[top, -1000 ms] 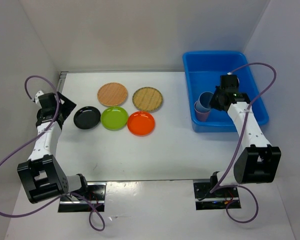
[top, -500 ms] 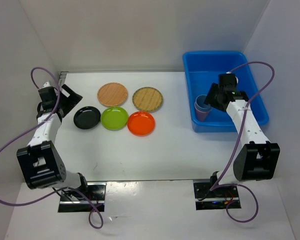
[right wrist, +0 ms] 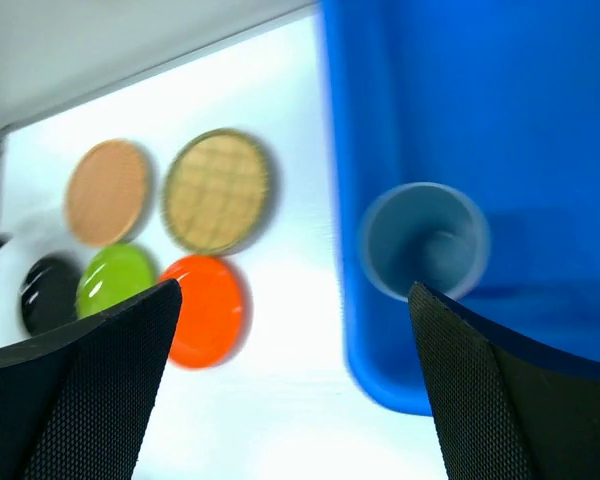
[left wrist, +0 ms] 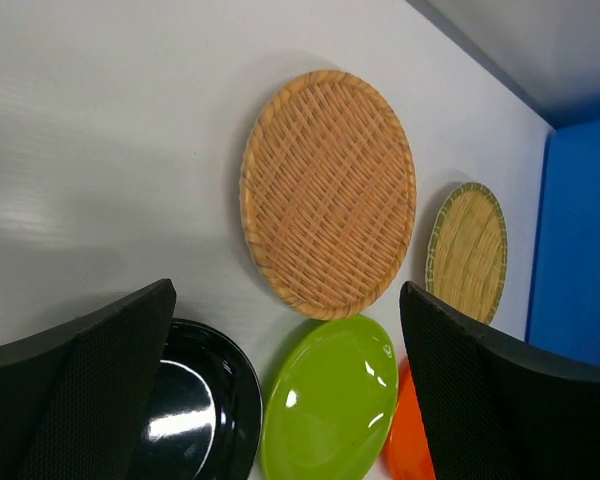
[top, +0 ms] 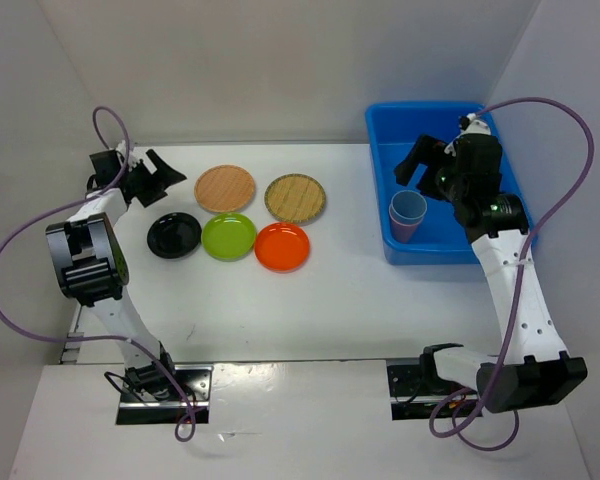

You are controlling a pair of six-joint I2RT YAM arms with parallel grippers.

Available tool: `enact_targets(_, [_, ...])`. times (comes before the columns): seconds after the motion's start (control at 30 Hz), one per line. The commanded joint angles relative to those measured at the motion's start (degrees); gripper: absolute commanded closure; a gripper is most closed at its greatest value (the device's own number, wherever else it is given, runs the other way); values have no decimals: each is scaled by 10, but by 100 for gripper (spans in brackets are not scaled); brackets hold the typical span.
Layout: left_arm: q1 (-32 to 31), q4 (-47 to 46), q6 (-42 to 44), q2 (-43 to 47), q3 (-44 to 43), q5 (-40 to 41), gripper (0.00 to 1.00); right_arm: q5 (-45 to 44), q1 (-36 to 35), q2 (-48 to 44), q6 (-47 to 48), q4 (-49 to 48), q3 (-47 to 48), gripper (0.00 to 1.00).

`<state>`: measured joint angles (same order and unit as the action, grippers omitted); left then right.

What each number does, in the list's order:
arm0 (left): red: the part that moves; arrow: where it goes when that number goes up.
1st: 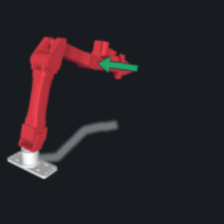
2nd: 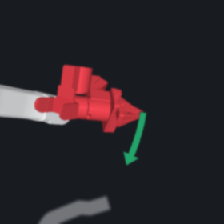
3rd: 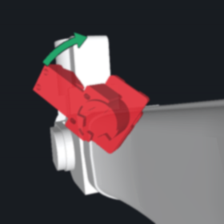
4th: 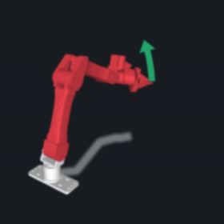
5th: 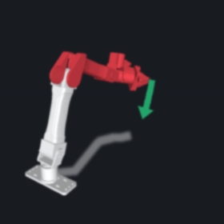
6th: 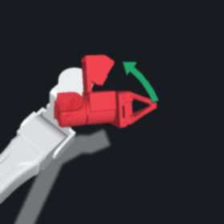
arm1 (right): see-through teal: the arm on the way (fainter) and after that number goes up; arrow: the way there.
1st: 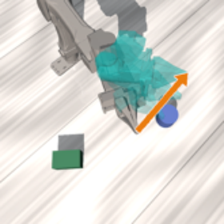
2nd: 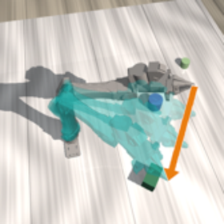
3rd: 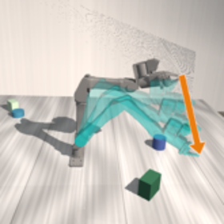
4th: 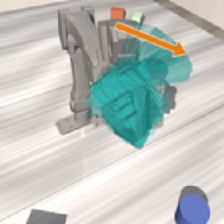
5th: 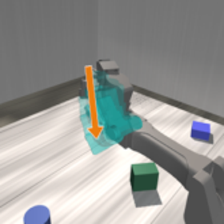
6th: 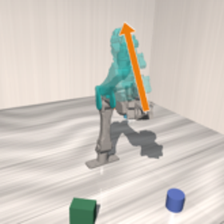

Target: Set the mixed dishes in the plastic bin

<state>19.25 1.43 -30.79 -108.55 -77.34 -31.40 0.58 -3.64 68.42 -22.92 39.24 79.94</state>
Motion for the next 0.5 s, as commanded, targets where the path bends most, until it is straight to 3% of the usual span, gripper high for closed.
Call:
enact_targets(0.0, [-11, -55, 11, -28, -25, -64, 1, 54, -39, 7, 3, -47, -7, 1])
enact_targets(0.17, [-33, -28, 45, -81, -78, -64, 1, 124, -50, 1, 3, -101, -29, 1])
enact_targets(0.47, [-51, -35, 39, -152, -91, -39, 1, 153, -67, 32, 16, -130, -29, 1])
